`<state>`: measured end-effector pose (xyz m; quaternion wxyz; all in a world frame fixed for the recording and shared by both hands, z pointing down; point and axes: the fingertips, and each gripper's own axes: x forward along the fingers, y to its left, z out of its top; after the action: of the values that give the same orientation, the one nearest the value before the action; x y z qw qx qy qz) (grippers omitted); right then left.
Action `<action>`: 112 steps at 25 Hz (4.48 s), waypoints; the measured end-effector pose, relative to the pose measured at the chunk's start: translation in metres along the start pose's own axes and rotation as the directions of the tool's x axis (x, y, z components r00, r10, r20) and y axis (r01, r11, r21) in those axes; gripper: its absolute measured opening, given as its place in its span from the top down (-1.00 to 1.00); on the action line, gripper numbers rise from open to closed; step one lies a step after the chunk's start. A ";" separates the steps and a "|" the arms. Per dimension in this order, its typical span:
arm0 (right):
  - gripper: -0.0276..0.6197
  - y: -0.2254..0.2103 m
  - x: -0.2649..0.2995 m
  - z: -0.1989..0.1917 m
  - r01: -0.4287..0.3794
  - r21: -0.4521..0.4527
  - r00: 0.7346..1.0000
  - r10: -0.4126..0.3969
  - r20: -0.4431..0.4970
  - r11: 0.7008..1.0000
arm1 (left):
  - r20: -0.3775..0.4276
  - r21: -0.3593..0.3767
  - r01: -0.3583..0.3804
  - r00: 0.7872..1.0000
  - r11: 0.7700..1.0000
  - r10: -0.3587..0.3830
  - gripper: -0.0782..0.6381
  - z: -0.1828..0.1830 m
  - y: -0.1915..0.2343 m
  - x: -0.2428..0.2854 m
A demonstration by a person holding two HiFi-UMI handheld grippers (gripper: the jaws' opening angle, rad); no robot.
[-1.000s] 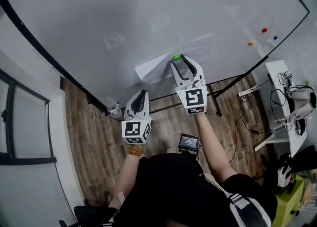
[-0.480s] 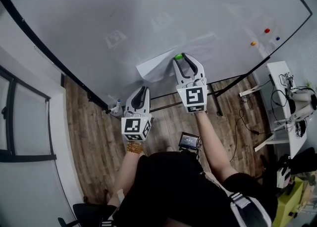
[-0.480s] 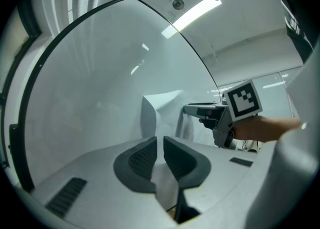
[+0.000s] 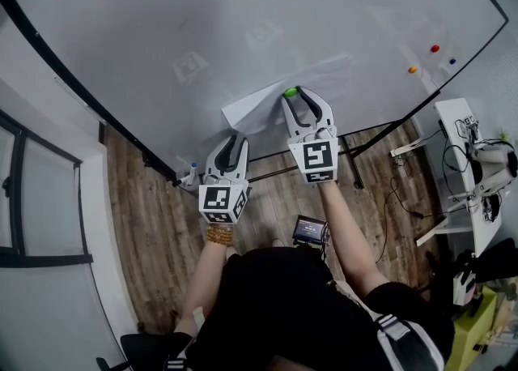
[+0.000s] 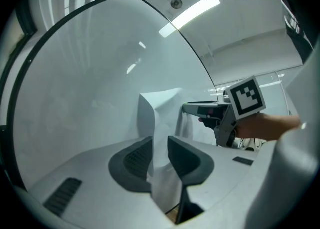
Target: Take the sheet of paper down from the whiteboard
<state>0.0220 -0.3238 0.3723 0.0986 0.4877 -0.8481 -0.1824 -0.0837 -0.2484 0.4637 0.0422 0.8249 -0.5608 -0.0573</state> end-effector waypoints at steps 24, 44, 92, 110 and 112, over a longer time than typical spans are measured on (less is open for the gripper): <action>0.52 0.000 -0.001 0.001 0.006 0.002 1.000 -0.006 -0.004 1.000 | 0.014 0.032 0.067 0.998 0.997 -0.067 0.47 0.009 -0.002 0.024; 0.52 0.000 -0.001 0.001 0.007 -0.001 1.000 -0.007 -0.008 1.000 | 0.029 0.166 0.170 0.984 0.971 -0.177 0.47 0.014 -0.024 0.023; 0.54 0.001 0.000 0.001 0.013 0.008 1.000 -0.013 -0.019 1.000 | 0.035 0.116 0.129 0.990 0.985 -0.133 0.73 0.034 -0.022 0.048; 0.55 0.001 0.000 0.001 0.004 0.020 1.000 -0.004 -0.021 1.000 | 0.027 0.063 0.101 0.994 0.993 -0.103 0.75 0.035 -0.018 0.050; 0.55 0.001 0.000 0.001 0.003 0.020 1.000 -0.002 -0.022 1.000 | 0.026 0.052 0.096 0.995 0.994 -0.098 0.75 0.035 -0.017 0.050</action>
<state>0.0207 -0.3230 0.3721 0.1030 0.4918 -0.8480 -0.1686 -0.0549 -0.2890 0.4247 0.0103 0.8511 -0.5219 -0.0569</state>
